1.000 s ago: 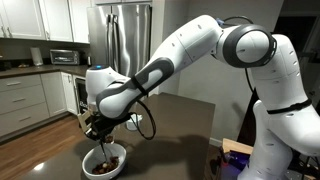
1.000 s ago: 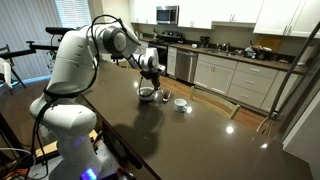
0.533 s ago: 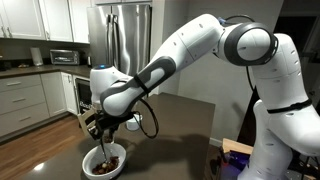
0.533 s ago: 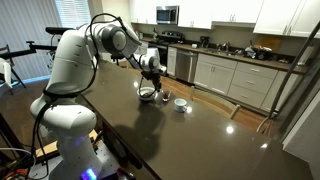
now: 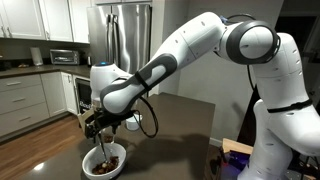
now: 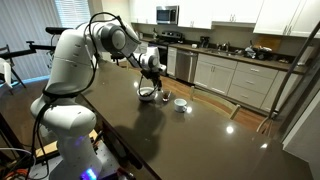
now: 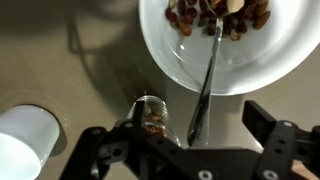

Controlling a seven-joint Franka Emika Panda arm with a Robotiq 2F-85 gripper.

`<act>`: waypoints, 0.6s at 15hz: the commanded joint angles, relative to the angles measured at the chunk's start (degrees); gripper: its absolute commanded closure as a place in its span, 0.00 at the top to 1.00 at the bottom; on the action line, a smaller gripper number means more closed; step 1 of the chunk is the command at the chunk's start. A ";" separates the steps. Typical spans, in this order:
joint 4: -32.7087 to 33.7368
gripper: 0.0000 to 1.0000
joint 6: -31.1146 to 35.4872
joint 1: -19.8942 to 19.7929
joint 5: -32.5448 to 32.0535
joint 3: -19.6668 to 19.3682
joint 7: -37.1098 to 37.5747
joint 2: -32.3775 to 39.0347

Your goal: Transfer one spoon of contents from the bowl to the white cup

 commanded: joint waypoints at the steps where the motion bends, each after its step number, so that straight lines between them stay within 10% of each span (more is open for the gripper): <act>1: -1.93 1.00 3.09 -1.41 0.53 1.75 -0.44 -2.25; 9: 0.09 1.00 4.02 -0.49 -0.85 1.32 0.94 0.19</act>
